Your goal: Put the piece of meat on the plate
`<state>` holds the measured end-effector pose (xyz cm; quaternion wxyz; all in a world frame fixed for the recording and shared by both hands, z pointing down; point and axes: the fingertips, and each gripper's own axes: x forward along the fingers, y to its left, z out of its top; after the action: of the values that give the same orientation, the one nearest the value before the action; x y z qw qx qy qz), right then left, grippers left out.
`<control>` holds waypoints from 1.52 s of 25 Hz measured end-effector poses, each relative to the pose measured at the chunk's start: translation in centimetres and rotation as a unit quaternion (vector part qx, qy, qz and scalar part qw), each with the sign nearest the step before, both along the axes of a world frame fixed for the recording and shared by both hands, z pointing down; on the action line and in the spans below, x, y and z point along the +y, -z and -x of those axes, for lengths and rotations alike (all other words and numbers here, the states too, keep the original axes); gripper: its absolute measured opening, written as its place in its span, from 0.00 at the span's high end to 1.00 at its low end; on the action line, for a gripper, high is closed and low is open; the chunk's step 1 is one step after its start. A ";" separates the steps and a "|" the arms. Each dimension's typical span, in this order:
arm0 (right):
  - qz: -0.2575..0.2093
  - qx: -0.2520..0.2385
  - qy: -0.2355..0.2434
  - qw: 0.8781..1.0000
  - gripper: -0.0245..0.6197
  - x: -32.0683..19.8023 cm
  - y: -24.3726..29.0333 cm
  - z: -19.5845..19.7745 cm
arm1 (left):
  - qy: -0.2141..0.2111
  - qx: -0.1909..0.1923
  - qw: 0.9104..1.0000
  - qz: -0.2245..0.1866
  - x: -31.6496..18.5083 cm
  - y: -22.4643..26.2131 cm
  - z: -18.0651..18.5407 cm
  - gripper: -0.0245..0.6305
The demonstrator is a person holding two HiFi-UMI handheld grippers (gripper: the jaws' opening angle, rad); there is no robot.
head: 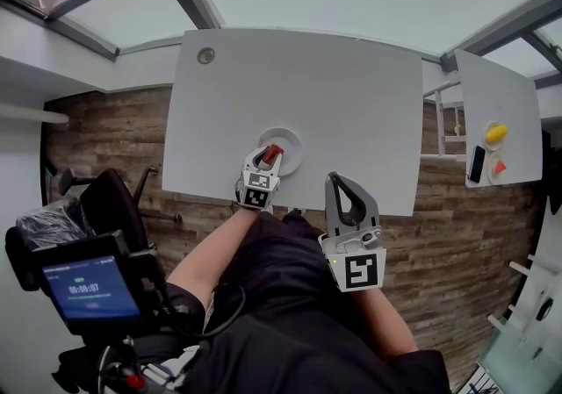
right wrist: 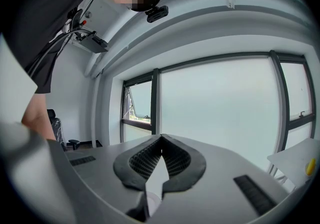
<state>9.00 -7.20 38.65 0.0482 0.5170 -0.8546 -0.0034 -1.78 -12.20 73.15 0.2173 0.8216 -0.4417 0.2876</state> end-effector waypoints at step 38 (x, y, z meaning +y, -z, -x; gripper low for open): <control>0.011 0.004 -0.007 1.000 0.96 0.4 -0.8 -0.4 | -0.026 -0.008 1.000 -0.004 -0.9 -0.2 -1.3 0.66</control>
<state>9.43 -6.80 39.42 0.0575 0.5228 -0.8505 0.0047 -0.52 -13.12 73.32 0.2028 0.8315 -0.4229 0.2977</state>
